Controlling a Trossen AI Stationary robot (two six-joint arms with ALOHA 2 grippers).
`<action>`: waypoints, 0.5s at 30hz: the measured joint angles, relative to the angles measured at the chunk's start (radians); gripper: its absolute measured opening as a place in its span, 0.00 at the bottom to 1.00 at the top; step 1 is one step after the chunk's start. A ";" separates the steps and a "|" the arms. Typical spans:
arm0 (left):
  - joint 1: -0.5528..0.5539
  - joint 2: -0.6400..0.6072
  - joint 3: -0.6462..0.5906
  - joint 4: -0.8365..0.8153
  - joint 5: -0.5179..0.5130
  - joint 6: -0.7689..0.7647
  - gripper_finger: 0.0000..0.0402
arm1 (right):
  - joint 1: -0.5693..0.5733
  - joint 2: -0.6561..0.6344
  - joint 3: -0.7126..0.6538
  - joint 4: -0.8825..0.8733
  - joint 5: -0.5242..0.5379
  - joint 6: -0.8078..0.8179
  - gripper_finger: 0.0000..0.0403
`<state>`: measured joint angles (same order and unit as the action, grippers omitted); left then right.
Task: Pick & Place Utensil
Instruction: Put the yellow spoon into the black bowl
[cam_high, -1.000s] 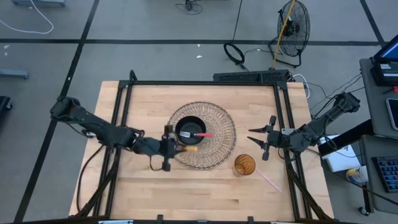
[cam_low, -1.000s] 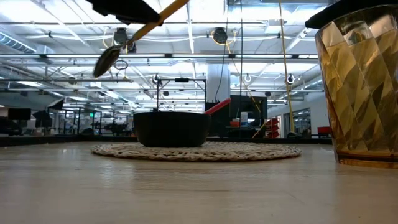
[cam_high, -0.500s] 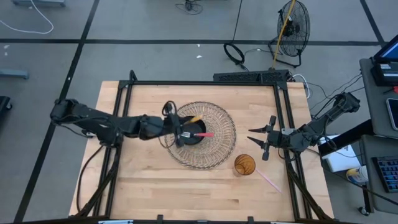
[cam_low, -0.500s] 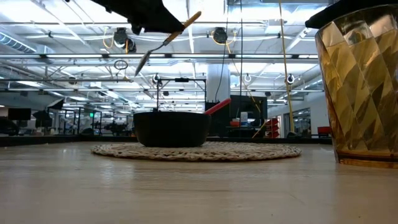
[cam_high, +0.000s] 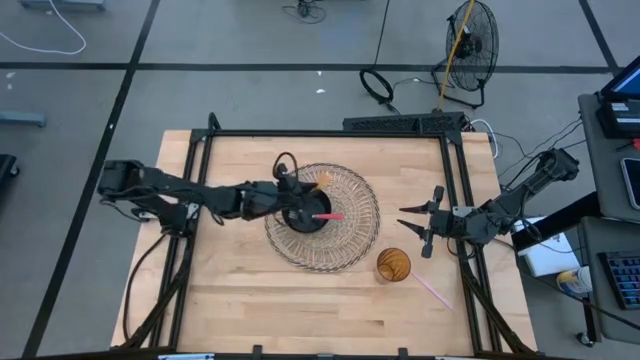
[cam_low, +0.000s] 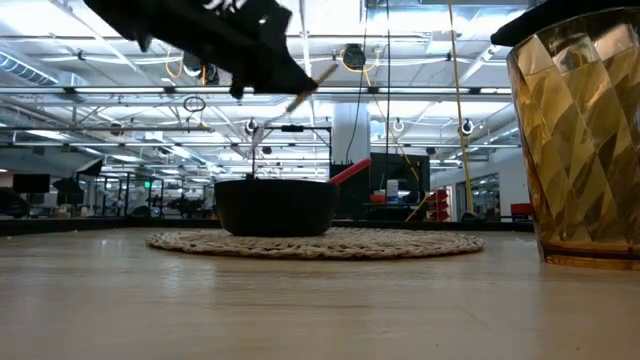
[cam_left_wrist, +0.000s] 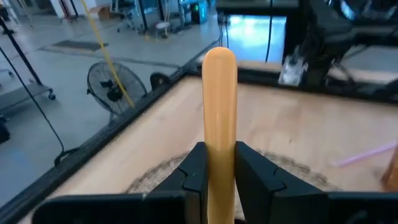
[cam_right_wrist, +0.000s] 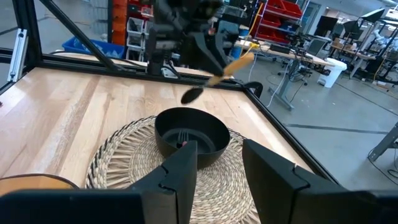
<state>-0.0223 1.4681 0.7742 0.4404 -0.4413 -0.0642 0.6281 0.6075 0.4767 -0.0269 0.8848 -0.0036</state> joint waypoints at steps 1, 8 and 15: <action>0.002 0.018 0.000 0.007 0.000 0.000 0.14 | 0.000 0.000 0.000 0.000 0.000 0.000 0.32; 0.033 0.151 0.000 0.101 0.023 -0.036 0.14 | 0.000 0.000 0.000 0.000 0.000 0.000 0.32; 0.055 0.223 0.000 0.142 0.044 -0.066 0.14 | 0.000 0.000 0.000 -0.001 0.000 0.000 0.32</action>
<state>0.0328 1.6915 0.7738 0.5819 -0.3973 -0.1299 0.6281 0.6075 0.4767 -0.0279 0.8845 -0.0036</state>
